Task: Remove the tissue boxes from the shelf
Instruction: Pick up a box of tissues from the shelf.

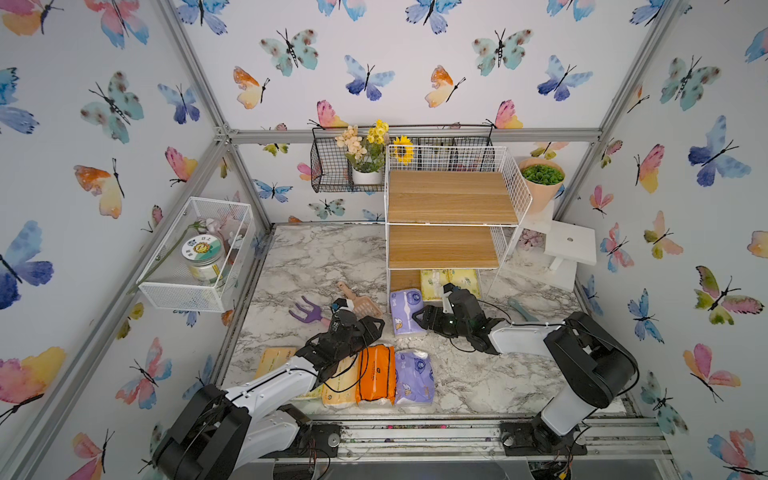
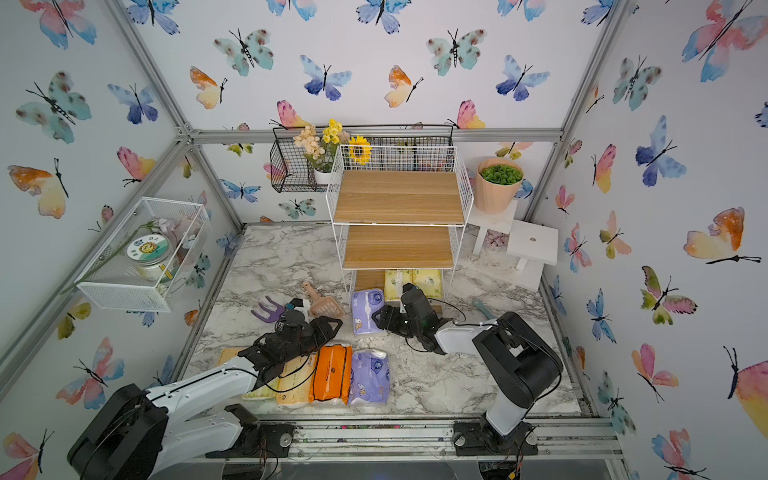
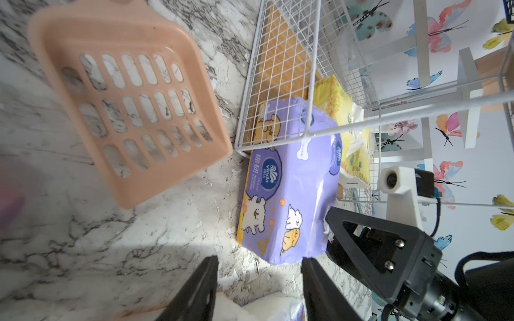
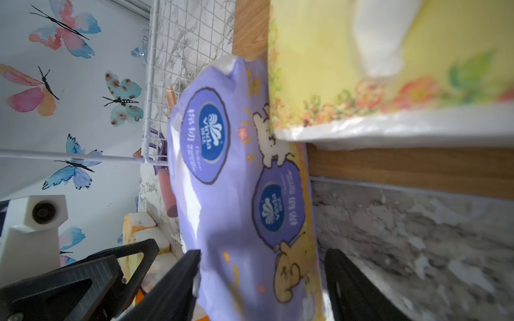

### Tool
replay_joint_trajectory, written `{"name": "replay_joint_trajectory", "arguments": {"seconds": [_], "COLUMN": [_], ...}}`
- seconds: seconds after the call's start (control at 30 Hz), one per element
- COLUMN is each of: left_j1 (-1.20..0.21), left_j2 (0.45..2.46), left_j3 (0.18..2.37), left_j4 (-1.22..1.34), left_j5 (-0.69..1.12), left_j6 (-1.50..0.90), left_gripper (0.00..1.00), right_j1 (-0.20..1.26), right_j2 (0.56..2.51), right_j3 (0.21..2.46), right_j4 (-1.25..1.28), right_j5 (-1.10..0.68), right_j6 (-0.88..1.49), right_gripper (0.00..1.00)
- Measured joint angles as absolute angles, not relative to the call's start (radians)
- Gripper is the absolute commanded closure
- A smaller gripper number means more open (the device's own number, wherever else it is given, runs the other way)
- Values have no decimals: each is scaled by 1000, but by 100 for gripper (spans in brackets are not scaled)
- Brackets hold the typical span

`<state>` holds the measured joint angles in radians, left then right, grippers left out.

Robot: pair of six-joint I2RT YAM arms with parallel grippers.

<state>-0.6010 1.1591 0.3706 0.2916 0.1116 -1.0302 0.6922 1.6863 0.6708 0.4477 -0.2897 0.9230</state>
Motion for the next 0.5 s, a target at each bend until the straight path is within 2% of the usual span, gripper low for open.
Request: {"name": "replay_joint_trajectory", "arguments": {"seconds": [0.2, 0.37, 0.5], "left_j1": [-601, -601, -600], "left_j2": [1227, 1286, 1336], "left_j3": [367, 368, 378], "left_j4": [363, 420, 451], "left_j5": [144, 164, 179], "left_j6": [-1021, -1013, -1005], "left_gripper": [47, 54, 64], "right_j1": [690, 688, 686], "right_j2": [1720, 1757, 1782], "right_j3": [632, 607, 595], "right_j4": [543, 648, 714], "right_j5": [-318, -361, -397], "right_j6": [926, 939, 948], "right_gripper": [26, 32, 38]}}
